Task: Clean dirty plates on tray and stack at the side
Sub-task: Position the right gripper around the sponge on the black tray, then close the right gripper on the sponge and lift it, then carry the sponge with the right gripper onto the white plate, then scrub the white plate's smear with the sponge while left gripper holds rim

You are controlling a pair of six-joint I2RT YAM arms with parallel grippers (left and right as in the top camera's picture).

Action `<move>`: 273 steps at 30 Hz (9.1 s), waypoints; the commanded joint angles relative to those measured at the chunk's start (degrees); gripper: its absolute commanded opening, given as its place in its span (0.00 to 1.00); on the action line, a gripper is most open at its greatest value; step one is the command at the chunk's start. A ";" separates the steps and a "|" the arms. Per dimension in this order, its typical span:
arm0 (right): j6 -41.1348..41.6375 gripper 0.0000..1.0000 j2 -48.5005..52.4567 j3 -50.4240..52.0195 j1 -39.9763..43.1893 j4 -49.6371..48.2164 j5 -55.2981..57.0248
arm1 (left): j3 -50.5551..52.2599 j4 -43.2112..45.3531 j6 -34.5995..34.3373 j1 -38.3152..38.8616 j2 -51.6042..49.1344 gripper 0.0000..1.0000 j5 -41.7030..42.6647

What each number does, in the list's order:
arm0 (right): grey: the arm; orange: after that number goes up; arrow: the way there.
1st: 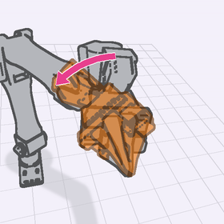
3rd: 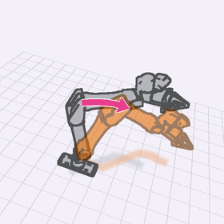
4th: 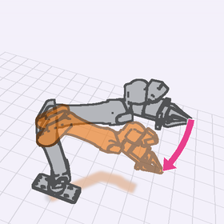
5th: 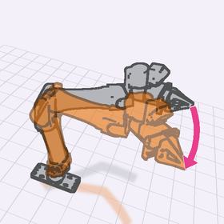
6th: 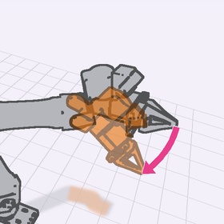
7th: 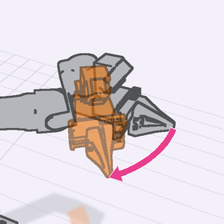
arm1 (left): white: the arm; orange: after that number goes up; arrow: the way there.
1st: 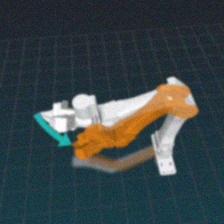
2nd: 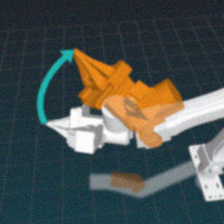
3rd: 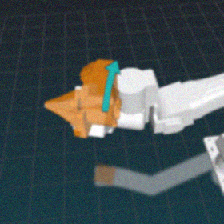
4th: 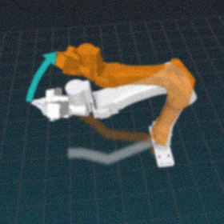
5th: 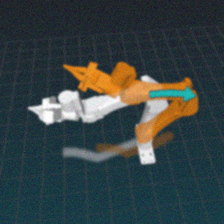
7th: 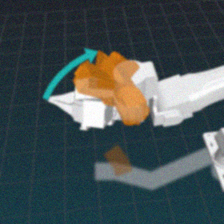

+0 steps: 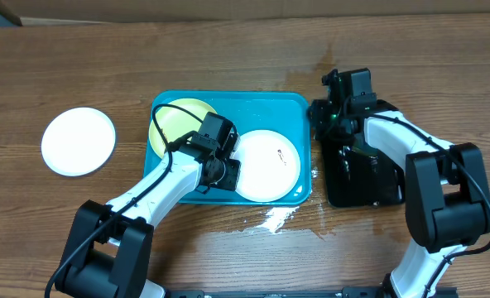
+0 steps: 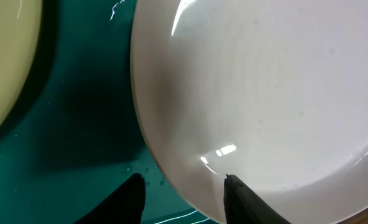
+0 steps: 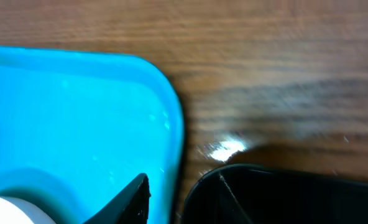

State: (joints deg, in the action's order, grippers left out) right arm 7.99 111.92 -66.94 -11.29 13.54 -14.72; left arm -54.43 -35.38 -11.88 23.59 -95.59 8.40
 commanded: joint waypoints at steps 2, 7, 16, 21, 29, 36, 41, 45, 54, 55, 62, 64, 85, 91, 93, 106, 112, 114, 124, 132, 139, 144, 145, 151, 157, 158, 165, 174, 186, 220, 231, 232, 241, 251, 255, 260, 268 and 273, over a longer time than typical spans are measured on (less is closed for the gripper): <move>-0.09 0.46 0.02 0.11 -1.90 -3.48 -0.35 | -1.11 -0.13 -0.59 0.07 -0.31 0.43 0.44; -0.07 0.51 -0.52 -1.53 -2.43 -4.11 -0.35 | -1.11 -0.22 -0.57 0.07 -0.31 0.43 0.44; -0.07 0.54 -8.70 -8.46 1.18 12.39 5.66 | -1.11 -0.20 -0.59 0.07 -0.31 0.44 0.39; 1.84 0.55 -12.28 -8.61 3.30 23.65 15.39 | -1.11 -0.33 -0.61 0.07 -0.31 0.50 0.39; 4.55 0.57 -9.42 -4.50 4.20 28.11 22.71 | -1.11 0.87 -5.40 0.07 -0.31 0.51 -0.02; 9.68 0.58 -7.74 -2.89 4.20 27.74 26.71 | -1.11 0.94 -6.60 0.07 -0.31 0.53 0.02; 12.22 0.58 -7.63 -0.37 4.17 25.73 24.15 | -1.11 0.94 -6.60 0.07 -0.31 0.54 0.02; 12.26 0.58 -7.45 2.01 4.17 22.77 22.84 | -1.11 0.96 -6.60 0.07 -0.31 0.56 0.02; 12.22 0.55 -7.28 6.25 4.22 16.06 21.77 | -1.11 0.94 -6.60 0.07 -0.31 0.56 0.04; 12.20 0.53 -7.28 6.25 4.24 16.79 21.49 | -1.11 0.92 -6.60 0.07 -0.31 0.56 0.04; 9.70 0.50 -7.34 5.49 4.24 24.72 21.49 | -1.11 0.94 -6.60 0.07 -0.31 0.57 0.20; 8.02 0.52 -7.34 4.13 4.24 27.19 21.51 | -1.11 0.94 -6.60 0.07 -0.31 0.57 0.20; 8.31 0.63 -7.15 6.99 4.24 18.08 21.07 | -1.11 1.14 -7.04 0.07 -0.31 0.58 0.04; 8.09 0.68 -7.63 5.46 4.24 19.82 21.05 | -1.11 1.05 -7.02 0.07 -0.31 0.58 0.04; 8.02 0.70 -8.15 3.45 4.24 22.10 21.09 | -1.11 1.09 -7.02 0.07 -0.31 0.58 0.04; 5.49 0.77 -8.24 6.23 4.28 19.04 22.34 | -1.11 1.14 -7.02 0.07 -0.31 0.59 -0.04; 5.49 0.75 -8.24 9.25 4.28 15.04 21.79 | -0.92 1.33 -9.46 0.07 -0.31 0.58 -2.82; 5.49 0.73 -8.24 9.25 4.24 15.21 19.91 | -0.26 1.46 -12.52 0.07 -0.31 0.59 -3.91; 5.49 0.70 -8.24 9.22 4.24 15.19 18.86 | 3.52 6.97 -21.62 0.07 -0.31 0.29 -4.04; 5.49 1.00 -8.24 9.25 4.24 15.19 16.92 | 3.72 7.82 -21.57 0.11 -0.83 0.26 -4.55; 5.46 1.00 -8.24 9.22 4.24 14.82 16.11 | 3.72 9.57 -21.62 0.11 -4.00 0.29 -4.39; 5.46 0.84 -8.24 9.22 4.26 14.53 16.17 | 3.69 10.19 -21.57 0.09 -5.01 0.04 -3.85; 5.46 0.75 -8.24 9.22 4.26 14.56 16.37 | 3.69 10.14 -21.57 0.04 -5.01 0.04 -3.85; 5.49 0.59 -8.24 9.22 4.24 15.56 16.35 | 2.75 9.16 -21.03 0.00 -4.68 0.04 -4.39; 5.51 0.38 -8.24 9.22 4.24 17.38 16.31 | 0.02 5.90 -16.22 0.00 -3.98 0.04 -5.05; 5.51 0.38 -8.24 9.22 4.24 17.35 16.31 | -0.44 5.07 -16.15 0.00 -3.98 0.04 -6.10; 5.51 0.18 -8.68 5.88 4.24 20.24 16.31 | -2.10 1.70 -13.55 0.00 -3.98 0.04 -9.01; 5.51 0.04 -11.21 -2.23 4.24 30.40 16.28 | -5.31 -1.53 -12.13 -0.04 -3.98 0.04 -13.07; 7.26 0.04 -13.99 -4.94 4.24 37.73 16.17 | -8.59 -5.51 -9.46 -0.04 -3.98 0.04 -16.59; 7.98 0.04 -13.73 -5.03 -19.85 30.29 3.85 | -8.59 -5.77 -11.50 0.00 -4.00 0.04 -15.85; 12.04 0.04 -7.28 -5.03 -27.36 22.88 9.16 | -8.57 -6.36 -12.57 0.00 -4.00 0.04 -15.85; 12.04 0.04 -6.69 -5.03 -27.54 22.38 9.14 | -8.57 -6.36 -12.57 0.00 -4.00 0.04 -15.82; 12.02 0.53 -5.16 -5.03 -27.65 22.49 9.14 | -8.59 -6.47 -12.57 0.00 -4.00 0.04 -15.85; 12.02 0.57 -5.14 -4.90 -27.67 25.05 9.11 | -8.57 -6.67 -12.57 0.00 -4.00 0.04 -15.82; 12.07 0.51 -5.14 -2.95 -27.76 24.61 9.09 | -8.59 -6.82 -12.59 0.00 -4.00 0.04 -15.82; 13.55 0.45 -5.14 -1.46 -27.76 24.04 7.76 | -8.59 -6.82 -12.83 0.00 -4.00 0.04 -15.80; 16.11 0.23 -5.14 -0.13 -28.20 24.30 7.58 | -8.57 -6.80 -13.03 0.00 -4.00 0.04 -15.15; 16.11 0.27 -5.14 2.64 -28.61 20.79 7.61 | -8.59 -6.80 -13.77 0.00 -4.00 0.04 -14.73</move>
State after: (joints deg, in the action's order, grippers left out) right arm 23.49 106.80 -66.63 -39.13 35.46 -6.20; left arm -61.98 -42.22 -24.05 23.59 -98.61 -6.68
